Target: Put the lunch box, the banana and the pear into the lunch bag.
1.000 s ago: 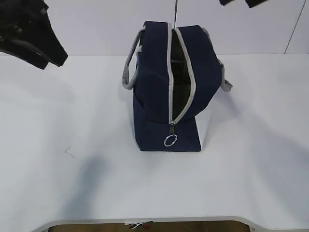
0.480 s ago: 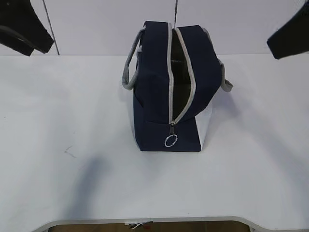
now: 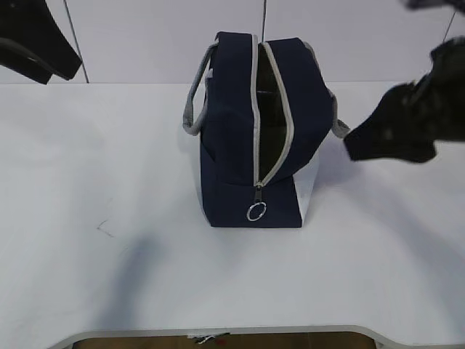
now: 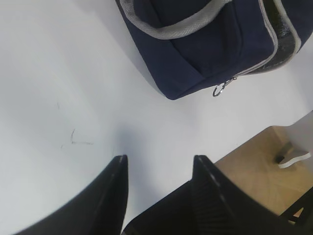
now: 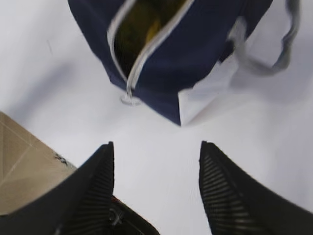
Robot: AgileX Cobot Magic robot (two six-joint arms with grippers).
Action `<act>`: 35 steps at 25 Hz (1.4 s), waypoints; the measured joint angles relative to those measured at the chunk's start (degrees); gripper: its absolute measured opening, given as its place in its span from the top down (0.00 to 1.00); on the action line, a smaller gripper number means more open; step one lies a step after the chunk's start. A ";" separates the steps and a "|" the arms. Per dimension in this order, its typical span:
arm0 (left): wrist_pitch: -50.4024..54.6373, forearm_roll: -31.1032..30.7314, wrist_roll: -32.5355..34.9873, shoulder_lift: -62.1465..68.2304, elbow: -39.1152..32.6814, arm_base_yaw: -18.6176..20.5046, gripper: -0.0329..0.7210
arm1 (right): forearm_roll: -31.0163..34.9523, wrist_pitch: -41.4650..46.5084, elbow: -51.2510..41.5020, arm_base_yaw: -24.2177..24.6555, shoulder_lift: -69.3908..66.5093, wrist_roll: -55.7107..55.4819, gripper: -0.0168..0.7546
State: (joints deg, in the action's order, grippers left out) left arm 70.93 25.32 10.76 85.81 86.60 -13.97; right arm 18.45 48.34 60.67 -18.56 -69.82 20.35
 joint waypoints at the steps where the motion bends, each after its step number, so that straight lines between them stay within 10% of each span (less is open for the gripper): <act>1: 0.00 0.00 0.00 0.00 0.00 0.00 0.52 | -0.40 -2.94 -2.65 -1.79 0.00 -0.24 0.41; 6: 0.04 0.00 0.00 0.00 0.00 0.00 0.52 | -2.73 -21.00 -13.72 -10.85 -0.19 -6.66 0.43; 20: 0.13 0.00 0.00 0.00 0.00 0.00 0.52 | -7.36 -70.53 -34.48 -12.03 -10.79 -13.42 0.44; 35: 0.13 0.00 -0.09 0.00 0.00 0.00 0.52 | -25.20 -89.81 -35.92 -12.03 -25.02 -28.87 0.46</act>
State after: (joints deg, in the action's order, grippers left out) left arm 71.06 25.32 10.66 85.81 86.60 -13.97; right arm -6.75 -41.47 24.75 -30.59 -94.84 -8.52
